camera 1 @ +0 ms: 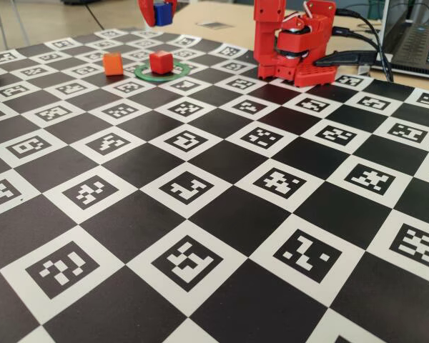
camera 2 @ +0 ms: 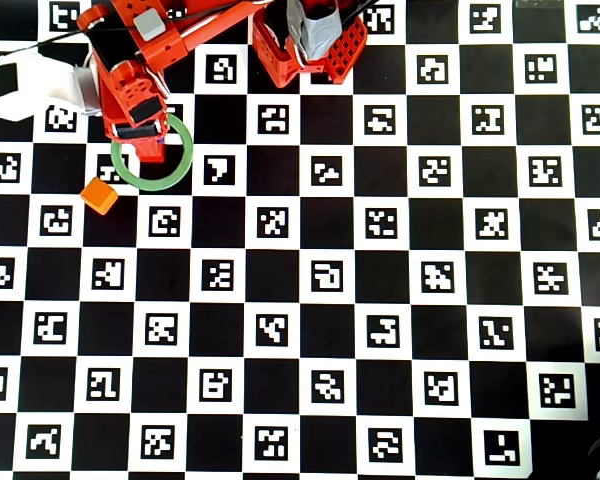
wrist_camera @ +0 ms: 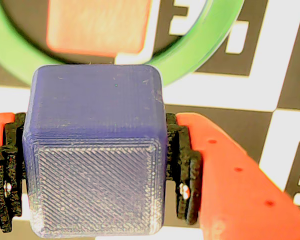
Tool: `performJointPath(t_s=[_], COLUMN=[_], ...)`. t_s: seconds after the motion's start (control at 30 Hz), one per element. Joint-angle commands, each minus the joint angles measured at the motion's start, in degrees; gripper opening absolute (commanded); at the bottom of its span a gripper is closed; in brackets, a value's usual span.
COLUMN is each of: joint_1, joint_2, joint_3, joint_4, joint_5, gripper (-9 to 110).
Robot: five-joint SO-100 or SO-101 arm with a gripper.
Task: Grab the red cube then put it in the green circle then put the blue cube on top and finally the orange cube on top
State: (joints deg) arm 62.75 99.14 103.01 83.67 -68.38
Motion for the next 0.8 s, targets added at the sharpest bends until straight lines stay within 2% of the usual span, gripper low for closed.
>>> performJointPath(t_s=[0.0,0.33,0.77], joint_1=[1.41,0.26,-0.79], joint_2=[0.18,-0.09,-0.35], joint_3=[0.0,3.78,5.62], joint_4=[-1.32,-7.12,-8.61], joint_5=[-0.53,1.58,2.81], gripper=[3,3,3])
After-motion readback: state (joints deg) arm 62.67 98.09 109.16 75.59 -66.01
